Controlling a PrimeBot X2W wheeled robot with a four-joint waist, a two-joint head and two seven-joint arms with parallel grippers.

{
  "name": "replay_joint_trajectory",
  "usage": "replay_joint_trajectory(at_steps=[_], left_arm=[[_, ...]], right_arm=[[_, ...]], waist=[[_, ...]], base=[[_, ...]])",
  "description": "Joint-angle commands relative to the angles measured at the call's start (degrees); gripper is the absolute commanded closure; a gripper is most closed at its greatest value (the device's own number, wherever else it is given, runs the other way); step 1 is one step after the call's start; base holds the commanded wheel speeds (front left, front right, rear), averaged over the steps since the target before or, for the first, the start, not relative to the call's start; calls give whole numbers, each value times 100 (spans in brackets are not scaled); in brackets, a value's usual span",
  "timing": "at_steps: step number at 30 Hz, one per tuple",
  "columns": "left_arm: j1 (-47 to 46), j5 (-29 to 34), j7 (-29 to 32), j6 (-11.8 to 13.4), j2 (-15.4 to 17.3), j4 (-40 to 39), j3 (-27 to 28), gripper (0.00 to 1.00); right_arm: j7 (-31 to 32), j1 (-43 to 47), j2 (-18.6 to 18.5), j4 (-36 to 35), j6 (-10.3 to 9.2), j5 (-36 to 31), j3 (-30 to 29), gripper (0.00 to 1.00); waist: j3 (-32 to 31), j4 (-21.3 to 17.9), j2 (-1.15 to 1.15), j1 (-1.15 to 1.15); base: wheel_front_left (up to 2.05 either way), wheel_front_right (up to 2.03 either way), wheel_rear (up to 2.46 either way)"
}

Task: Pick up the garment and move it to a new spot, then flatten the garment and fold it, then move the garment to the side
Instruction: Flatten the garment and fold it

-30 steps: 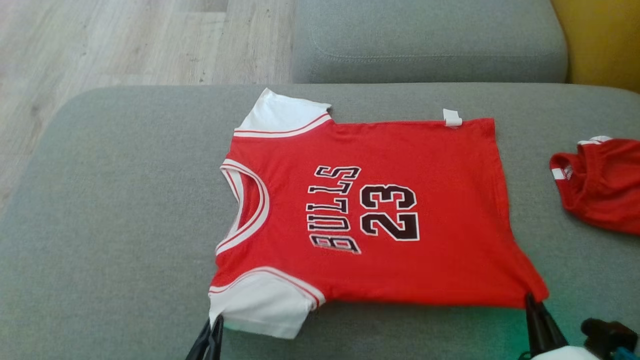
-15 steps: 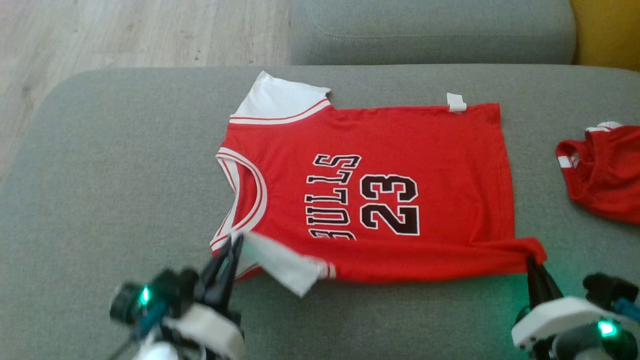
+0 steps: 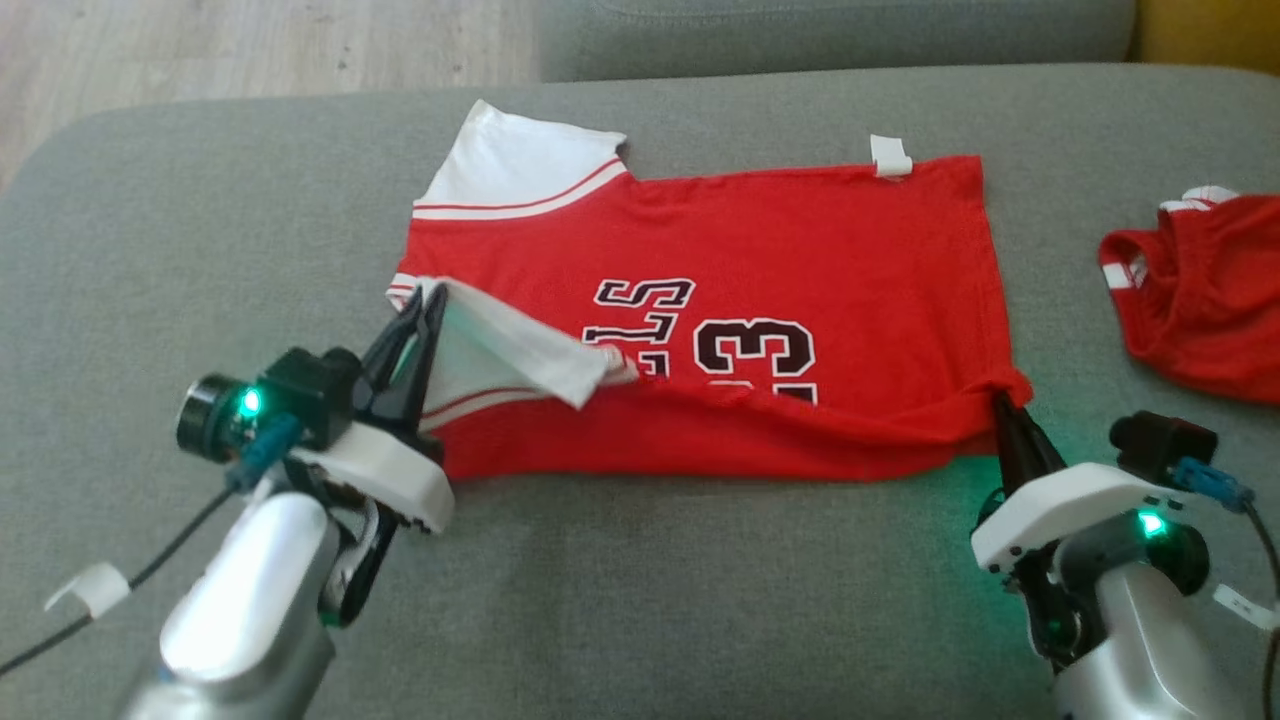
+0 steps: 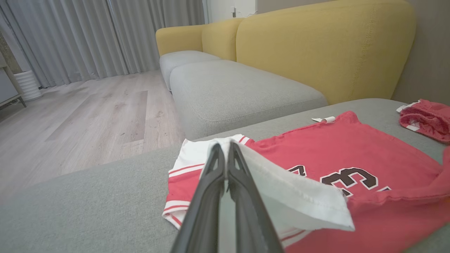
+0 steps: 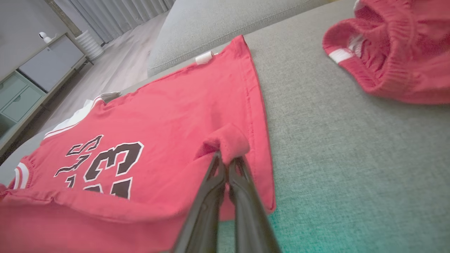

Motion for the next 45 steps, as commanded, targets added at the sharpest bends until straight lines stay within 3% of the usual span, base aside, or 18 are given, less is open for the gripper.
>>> replay_joint_trajectory(at_steps=[1, 12, 13, 15, 16, 17, 21, 23, 24, 30, 37, 45], left_arm=[[-348, 68, -76, -29, 102, -97, 279, 100], [-929, 131, -492, -132, -41, 674, 249, 100], [-960, 129, -522, -134, -47, 715, 252, 100], [-1012, 132, -580, -133, -59, 777, 253, 100], [-1032, 135, -604, -132, -66, 802, 250, 100], [-1050, 134, -630, -129, -73, 822, 252, 100], [-1086, 99, -711, -100, -124, 863, 274, 99], [-1090, 79, -737, -101, -136, 861, 278, 44], [-1089, 68, -747, -103, -136, 854, 281, 0], [-967, -146, -726, -157, -115, 610, 362, 0], [-572, -410, -590, -63, 197, -370, 610, 0], [684, -812, 80, 393, 637, -1780, 840, 0]], right_arm=[[-41, -249, -40, -117, 39, 30, 160, 100], [-227, -1071, -40, 645, 39, -90, 330, 100], [-247, -1144, -40, 699, 39, -155, 338, 96], [-260, -1276, -40, 801, 39, -311, 356, 53], [-269, -1337, -40, 836, 39, -369, 367, 9], [-270, -1390, -40, 869, 39, -434, 377, 0], [-261, -1531, -40, 941, 39, -597, 370, 0], [-281, -1571, -40, 936, 39, -692, 319, 0], [-290, -1583, -40, 922, 39, -741, 292, 0], [-364, -1536, -40, 569, 39, -897, 111, 0], [-239, -1066, -40, -481, 39, -1152, -150, 0], [271, 74, -40, -1926, 39, -1224, -47, 0]], waist=[[31, -26, 0, -1], [204, -135, 0, -1], [214, -139, 0, -1], [233, -143, 0, -1], [238, -143, 0, -1], [242, -142, 0, -1], [243, -126, 0, -1], [242, -123, 0, -1], [237, -122, 0, -1], [198, -117, 0, -1], [115, -88, 0, -1], [-8, -19, 0, -1]], base=[[0, 0, 0], [0, 0, 0], [0, 0, 0], [0, 0, 0], [0, 0, 0], [0, 0, 0], [0, 0, 0], [0, 0, 0], [0, 0, 0], [0, 0, 0], [0, 0, 0], [0, 0, 0]])
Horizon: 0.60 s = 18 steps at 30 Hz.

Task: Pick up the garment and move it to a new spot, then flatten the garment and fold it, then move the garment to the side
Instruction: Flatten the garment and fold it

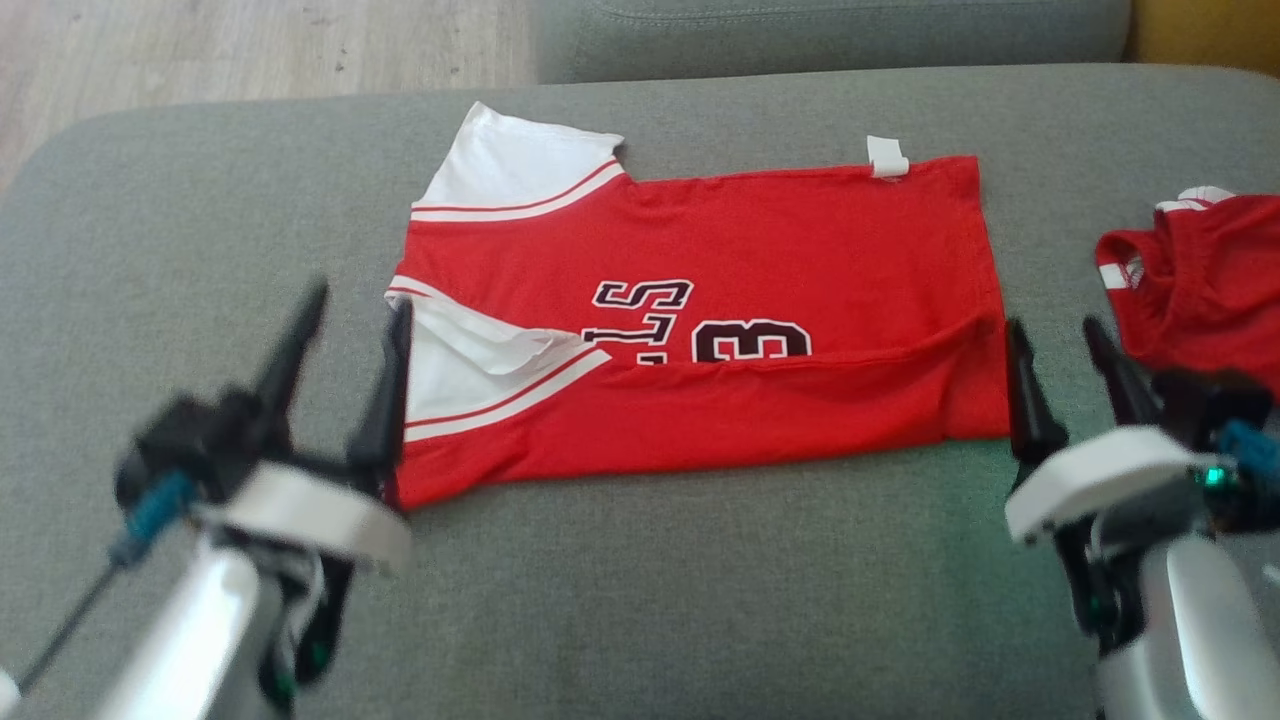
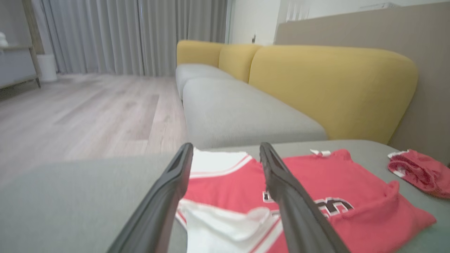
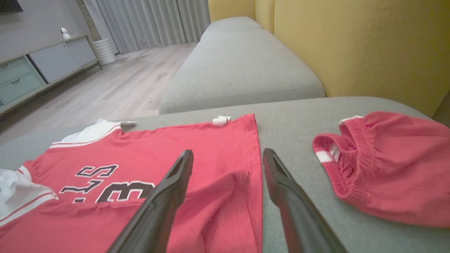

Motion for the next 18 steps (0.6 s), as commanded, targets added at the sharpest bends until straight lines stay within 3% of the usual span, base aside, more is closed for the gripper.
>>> replay_joint_trajectory(at_steps=[1, 8, 18], left_arm=[[21, -66, 87, 73, 189, -273, 249, 0], [857, -343, 376, 382, -41, -258, 51, 0], [591, -657, 670, 571, -356, 922, 121, 0]], right_arm=[[78, -1, -24, -360, 39, -30, 164, 0], [456, 699, -24, -986, 39, 20, 161, 0], [694, 744, -24, -1248, 39, -53, 194, 0]], waist=[[-12, 19, 0, 1], [16, 67, 0, 1], [292, -121, 0, 1]], base=[[0, 0, 0], [0, 0, 0], [0, 0, 0]])
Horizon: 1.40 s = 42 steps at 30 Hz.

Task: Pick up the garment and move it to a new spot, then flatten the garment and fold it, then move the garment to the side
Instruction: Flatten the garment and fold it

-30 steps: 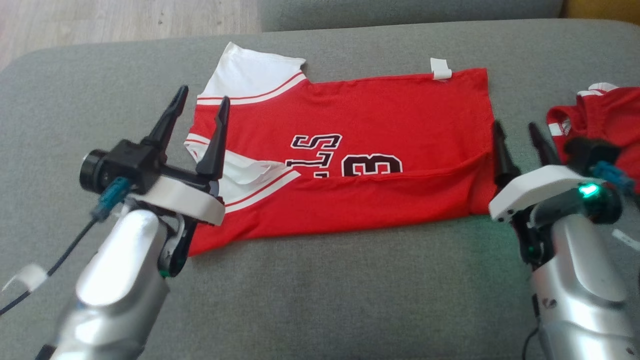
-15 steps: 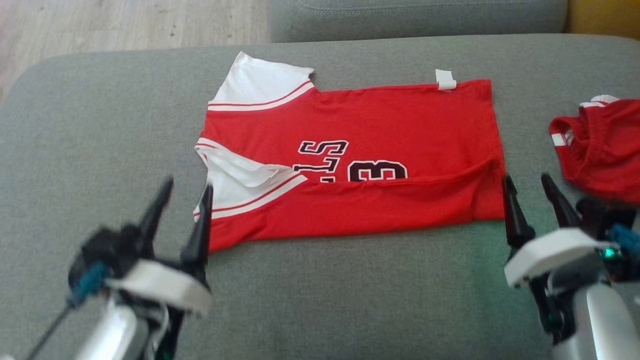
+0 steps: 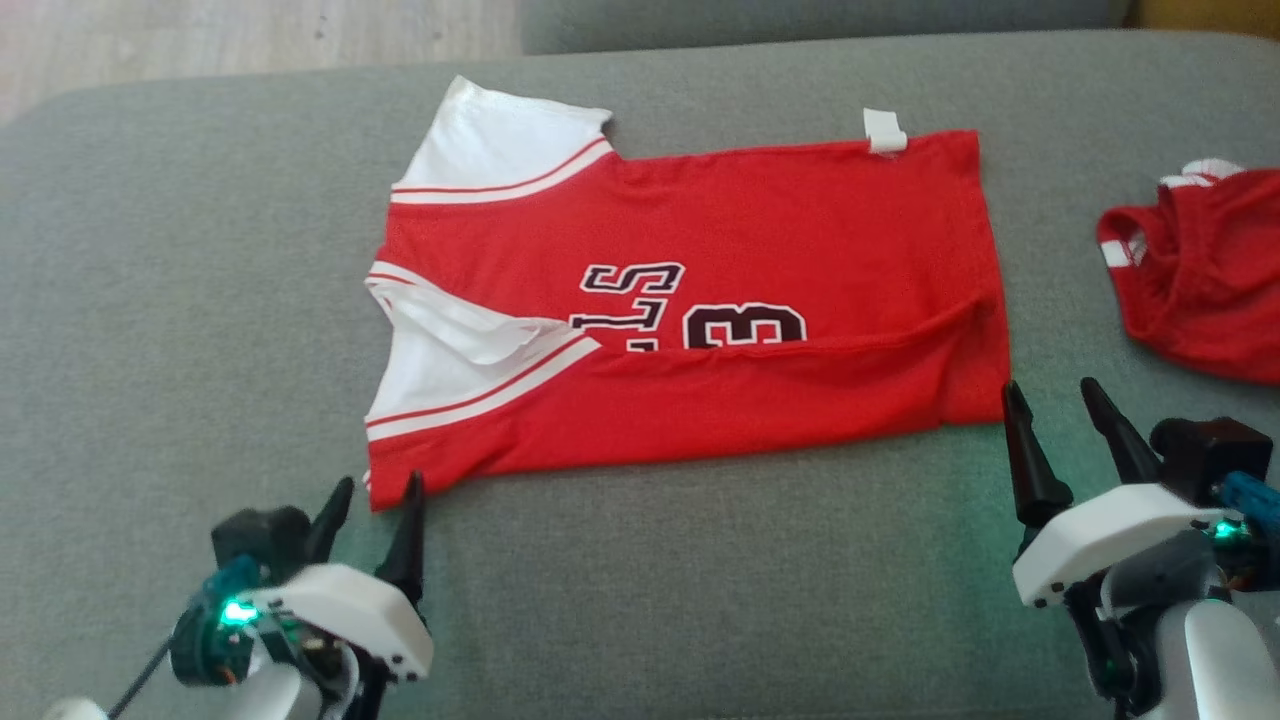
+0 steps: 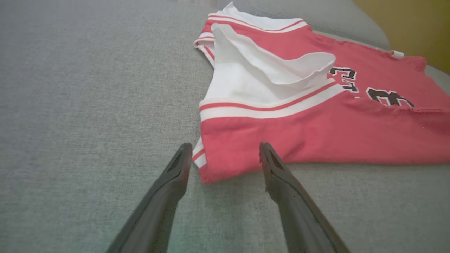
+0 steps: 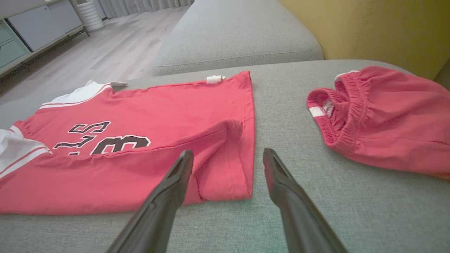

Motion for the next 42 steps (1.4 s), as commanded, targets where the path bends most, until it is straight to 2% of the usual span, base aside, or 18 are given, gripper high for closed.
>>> replay_joint_trajectory(at_steps=[1, 8, 13, 14, 15, 16, 17, 18, 19, 20, 29, 30, 31, 33, 34, 38, 42], left_arm=[[-369, -51, 18, 36, 57, -28, 307, 0], [-605, -213, 192, 74, -62, 575, 357, 0], [-625, -285, 393, 144, -115, 659, 318, 1], [-619, -307, 427, 135, -124, 628, 307, 8], [-612, -321, 461, 122, -126, 591, 290, 22], [-606, -333, 486, 117, -126, 556, 280, 50], [-603, -342, 499, 114, -125, 524, 275, 60], [-606, -333, 491, 108, -118, 489, 266, 84], [-606, -333, 491, 108, -118, 489, 266, 84], [-611, -327, 466, 104, -115, 449, 266, 100], [-728, -211, 293, 124, -41, 94, 269, 100], [-739, -201, 281, 126, -31, 53, 269, 100], [-746, -191, 272, 131, -22, 10, 269, 100], [-754, -169, 252, 143, -1, -83, 267, 100], [-754, -159, 239, 152, 14, -136, 272, 100], [-740, -101, 205, 194, 124, -400, 301, 100], [-649, -19, 276, 246, 352, -811, 321, 100]], right_arm=[[33, -191, -32, -234, 39, -26, 163, 0], [45, -317, -32, -131, 39, -36, 159, 0], [100, -450, -32, 131, 39, -9, 118, 0], [124, -490, -32, 214, 39, 9, 115, 0], [153, -532, -32, 307, 39, 0, 118, 0], [176, -578, -32, 412, 39, 8, 113, 0], [195, -627, -32, 528, 39, 12, 105, 0], [203, -680, -32, 644, 39, 15, 92, 0], [203, -680, -32, 644, 39, 15, 92, 0], [207, -737, -32, 776, 39, 28, 70, 0], [186, -1424, -32, 2164, 39, 420, 121, 0], [160, -1494, -32, 2305, 39, 428, 144, 15], [128, -1556, -32, 2432, 39, 447, 160, 54], [58, -1650, -32, 2635, 39, 483, 191, 81], [20, -1687, -32, 2708, 39, 518, 198, 100], [-213, -1707, -32, 2767, 39, 524, 73, 100], [-238, -1494, -32, 2497, 39, 570, -134, 100]], waist=[[73, -62, 0, 0], [216, -150, 0, 0], [271, -161, 0, 0], [281, -156, 0, 0], [290, -147, 0, 0], [297, -136, 0, 0], [303, -123, 0, 0], [309, -110, 0, 0], [309, -110, 0, 0], [315, -96, 0, 0], [347, 31, 0, 0], [345, 42, 0, 0], [340, 53, 0, 0], [325, 73, 0, 0], [317, 77, 0, 0], [247, 81, 0, 0], [118, 68, 0, 0]], base=[[0, 0, 0], [0, 0, 0], [0, 0, 0], [0, 0, 0], [0, 0, 0], [0, 0, 0], [0, 0, 0], [0, 0, 0], [0, 0, 0], [0, 0, 0], [0, 0, 0], [0, 0, 0], [0, 0, 0], [0, 0, 0], [0, 0, 0], [0, 0, 0], [0, 0, 0]])
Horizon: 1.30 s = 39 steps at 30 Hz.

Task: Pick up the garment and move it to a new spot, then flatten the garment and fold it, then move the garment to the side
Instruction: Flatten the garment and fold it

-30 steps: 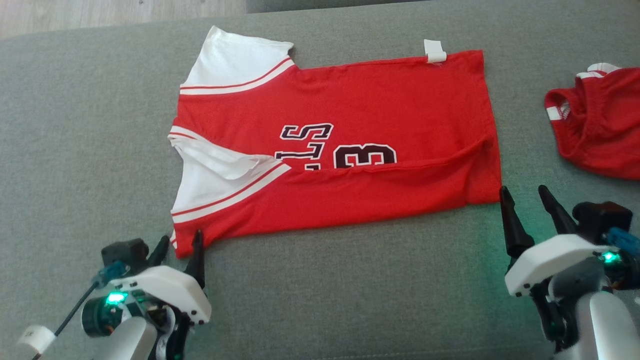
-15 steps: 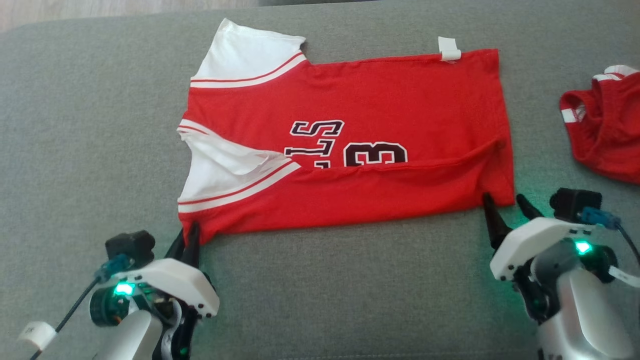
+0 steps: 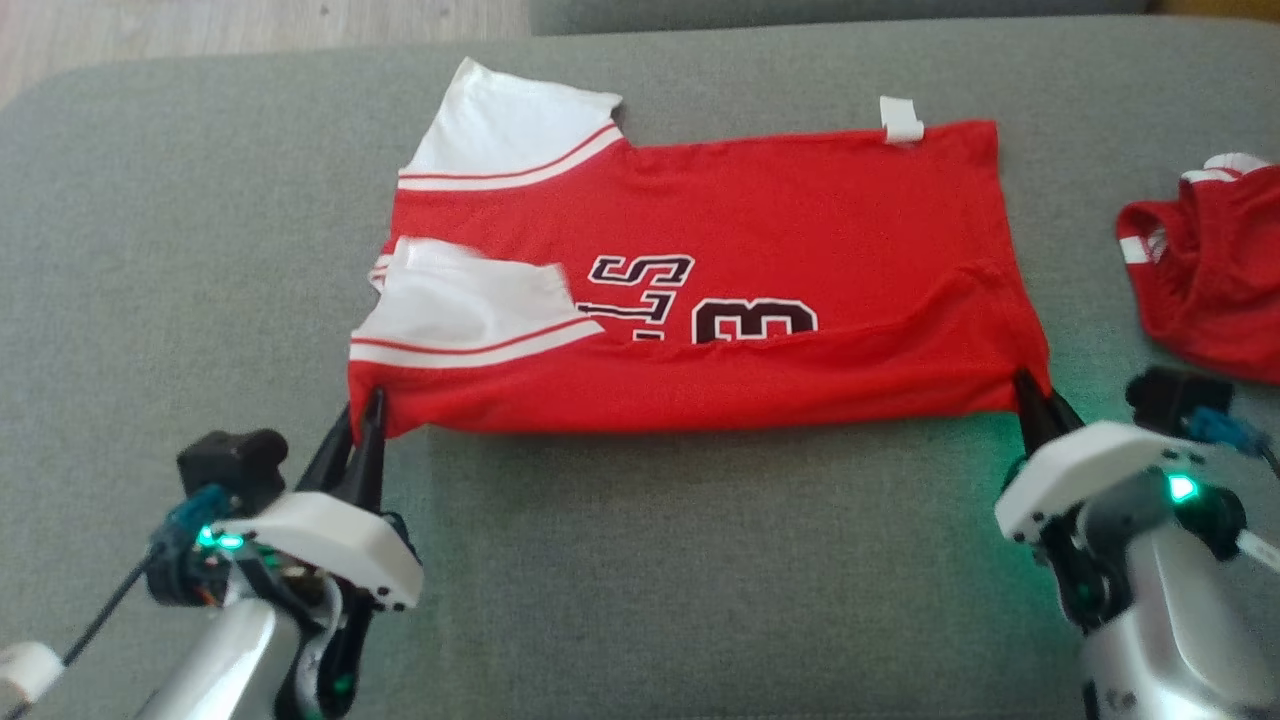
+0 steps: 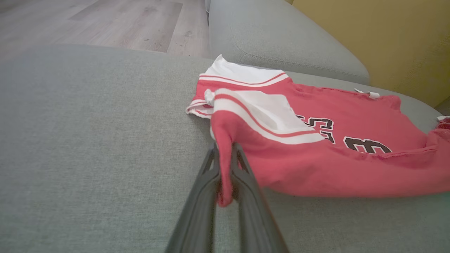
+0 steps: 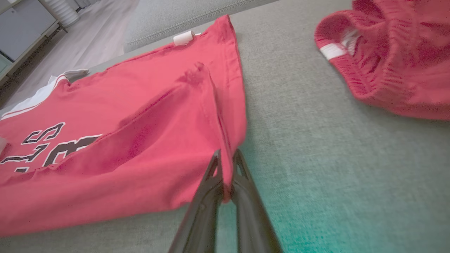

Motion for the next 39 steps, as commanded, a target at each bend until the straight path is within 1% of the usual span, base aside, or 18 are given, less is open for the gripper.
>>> replay_joint_trajectory(at_steps=[1, 4, 8, 12, 13, 14, 15, 16, 17, 18, 19, 20, 22, 26, 31, 35, 37, 39], left_arm=[[-150, 81, 47, 58, 288, -384, 223, 100], [109, 128, 242, 133, 537, -865, 198, 100], [661, 123, 512, 357, 779, -1569, 164, 100], [1226, 25, 618, 591, 755, -1938, 92, 100], [1326, 11, 612, 621, 730, -1955, 61, 100], [1399, 11, 588, 649, 698, -1954, 35, 100], [1454, 4, 568, 671, 655, -1937, 7, 100], [1488, -3, 547, 676, 613, -1910, -24, 100], [1503, -9, 506, 685, 564, -1878, -36, 100], [1500, -5, 446, 696, 520, -1837, -31, 95], [1477, 6, 363, 689, 474, -1736, -31, 38], [1450, 12, 325, 679, 460, -1696, -24, 0], [1414, 19, 298, 666, 457, -1663, -14, 0], [1132, 60, 287, 546, 554, -1654, 45, 0], [244, 259, 529, 295, 962, -1757, 201, 0], [-885, 395, 937, -62, 1293, -1753, 279, 0], [-1516, 506, 1196, -346, 1459, -1655, 206, 0], [-2116, 564, 1454, -599, 1541, -1471, 135, 0]], right_arm=[[-29, 154, -27, -353, 39, 47, 50, 100], [100, 561, -27, -789, 39, 118, -19, 100], [295, 1233, -27, -1380, 39, 211, -93, 100], [428, 1731, -27, -1768, 39, 305, -137, 100], [442, 1813, -27, -1838, 39, 336, -131, 83], [446, 1883, -27, -1894, 39, 363, -126, 61], [449, 1942, -27, -1942, 39, 381, -118, 36], [449, 1993, -27, -1981, 39, 392, -109, 1], [452, 2041, -27, -2011, 39, 363, -107, 0], [451, 2079, -27, -2040, 39, 325, -111, 0], [441, 2124, -27, -2092, 39, 265, -120, 0], [432, 2138, -27, -2121, 39, 239, -129, 0], [423, 2149, -27, -2155, 39, 212, -142, 0], [380, 2136, -27, -2334, 39, 104, -182, 0], [402, 1827, -27, -2652, 39, -112, -139, 0], [529, 1411, -27, -2929, 39, -300, 4, 0], [602, 1188, -27, -3041, 39, -384, 103, 0], [675, 961, -27, -3116, 39, -457, 232, 0]], waist=[[-80, -12, 0, 0], [-185, -36, 0, 0], [-291, -67, 0, 0], [-343, -101, 0, 0], [-348, -106, 0, 0], [-354, -108, 0, 0], [-358, -109, 0, 0], [-363, -109, 0, 0], [-368, -109, 0, 0], [-370, -111, 0, 0], [-375, -128, 0, 0], [-375, -138, 0, 0], [-374, -150, 0, 0], [-356, -214, 0, 0], [-245, -345, 0, 0], [-70, -471, 0, 0], [29, -564, 0, 0], [138, -678, 0, 0]], base=[[0, 0, 0], [0, 0, 0], [0, 0, 0], [0, 0, 0], [0, 0, 0], [0, 0, 0], [0, 0, 0], [0, 0, 0], [0, 0, 0], [0, 0, 0], [0, 0, 0], [0, 0, 0], [0, 0, 0], [0, 0, 0], [0, 0, 0], [0, 0, 0], [0, 0, 0], [0, 0, 0]])
